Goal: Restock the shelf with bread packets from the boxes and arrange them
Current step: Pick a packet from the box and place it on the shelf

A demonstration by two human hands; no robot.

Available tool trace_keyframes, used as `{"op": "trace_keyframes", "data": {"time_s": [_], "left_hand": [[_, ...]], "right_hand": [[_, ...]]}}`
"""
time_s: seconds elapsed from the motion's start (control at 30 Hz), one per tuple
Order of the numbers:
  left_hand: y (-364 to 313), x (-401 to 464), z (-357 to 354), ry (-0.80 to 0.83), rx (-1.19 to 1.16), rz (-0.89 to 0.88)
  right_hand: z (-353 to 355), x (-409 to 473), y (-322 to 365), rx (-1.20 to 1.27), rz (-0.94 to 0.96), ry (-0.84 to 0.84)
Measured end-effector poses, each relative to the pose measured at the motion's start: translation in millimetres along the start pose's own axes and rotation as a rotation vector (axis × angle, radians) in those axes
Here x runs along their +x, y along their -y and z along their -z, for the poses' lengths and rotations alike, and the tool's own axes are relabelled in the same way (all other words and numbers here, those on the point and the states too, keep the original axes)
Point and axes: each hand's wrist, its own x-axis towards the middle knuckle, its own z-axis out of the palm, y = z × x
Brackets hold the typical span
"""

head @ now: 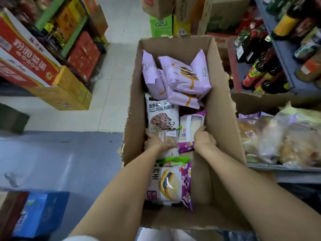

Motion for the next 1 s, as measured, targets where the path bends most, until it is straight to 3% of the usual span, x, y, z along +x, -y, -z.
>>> {"op": "trace_keyframes", "data": {"time_s": [0.1,0.3,0.43,0.57,0.77,1.0], "left_hand": [[-3.6,-6.7,2.5,-0.093,0.025,-0.085],[-15.9,-54.7,22.2,-0.345,0.354,-0.320],[-33.4,-102.5,43.5,-0.519,0.449,-0.536],[-42.0,-146.7,78.2,-0.679,0.345,-0.727],[-36.1,-212.2,115.7,-0.629,0.089,-0.999],[-42.3,-311.0,100.3,-0.791,0.138,-1.216]], "right_hand": [[-2.4,-8.8,3.8,-0.080,0.024,-0.094],[28.9,-49.7,12.9,-0.111,0.187,-0.291],[63.5,-79.8,0.6,0.151,0.276,-0.359],[101.0,-123.7,-14.3,0.547,0.299,-0.527],[157.5,-215.2,-42.7,1.352,0.370,-0.466],[177.7,-306.2,-85.6,1.547,0.384,-0.603]]}}
